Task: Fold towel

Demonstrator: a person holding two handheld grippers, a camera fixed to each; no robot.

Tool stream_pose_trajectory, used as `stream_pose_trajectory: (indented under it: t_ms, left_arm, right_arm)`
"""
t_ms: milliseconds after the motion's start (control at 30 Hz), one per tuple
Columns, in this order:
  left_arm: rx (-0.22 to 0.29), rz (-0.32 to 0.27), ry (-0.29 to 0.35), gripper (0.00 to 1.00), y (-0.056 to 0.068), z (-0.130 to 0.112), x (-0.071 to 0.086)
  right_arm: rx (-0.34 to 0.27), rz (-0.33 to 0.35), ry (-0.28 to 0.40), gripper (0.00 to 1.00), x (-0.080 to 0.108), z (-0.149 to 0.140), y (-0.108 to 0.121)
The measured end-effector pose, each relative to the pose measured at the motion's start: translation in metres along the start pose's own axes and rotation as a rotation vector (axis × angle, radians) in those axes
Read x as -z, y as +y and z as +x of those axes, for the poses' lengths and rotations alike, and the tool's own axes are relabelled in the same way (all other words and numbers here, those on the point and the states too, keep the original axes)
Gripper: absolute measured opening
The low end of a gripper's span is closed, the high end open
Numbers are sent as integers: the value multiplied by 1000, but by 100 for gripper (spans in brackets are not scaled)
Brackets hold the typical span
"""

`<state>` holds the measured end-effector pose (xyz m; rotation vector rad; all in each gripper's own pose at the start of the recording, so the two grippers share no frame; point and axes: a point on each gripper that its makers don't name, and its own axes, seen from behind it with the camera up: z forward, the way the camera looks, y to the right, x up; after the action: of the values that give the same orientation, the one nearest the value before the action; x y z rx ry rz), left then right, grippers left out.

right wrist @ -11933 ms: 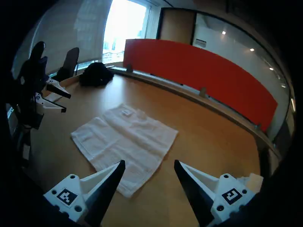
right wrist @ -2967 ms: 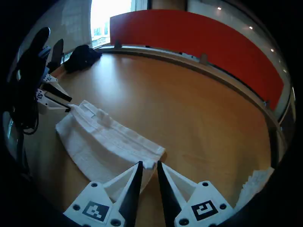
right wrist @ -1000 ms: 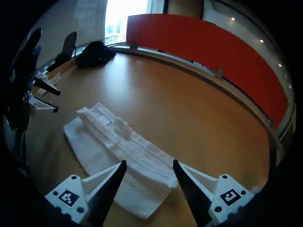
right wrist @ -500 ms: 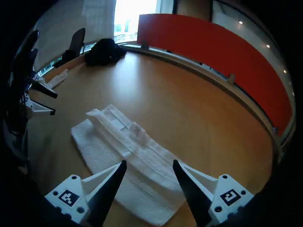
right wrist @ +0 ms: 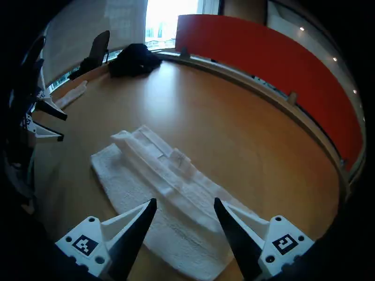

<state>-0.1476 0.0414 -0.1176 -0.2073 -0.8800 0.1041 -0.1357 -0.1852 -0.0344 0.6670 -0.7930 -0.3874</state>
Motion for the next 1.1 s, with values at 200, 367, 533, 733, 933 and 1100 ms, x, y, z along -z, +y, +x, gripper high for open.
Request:
stream_pose_trajectory:
  t_ms: [200, 367, 533, 733, 933, 1100]
  left_arm:
    - [16, 1, -4, 94, -2, -6, 0]
    - [19, 3, -3, 94, -3, -7, 1]
    - [23, -1, -4, 94, -1, -10, 2]
    - [28, -2, -9, 94, 0, -14, 2]
    - [34, 1, -12, 94, 0, -17, 4]
    - [41, -1, -16, 94, 0, -20, 6]
  right_arm:
    - [10, 1, -6, 95, -2, -2, -5]
    - [15, -1, -8, 95, -4, 0, -4]
    - [17, -6, -7, 95, -6, 1, -2]
    - [28, -8, -14, 95, -8, 0, -1]
    - [30, -11, -16, 95, -11, 1, 1]
    - [35, -16, -19, 95, -16, 2, 4]
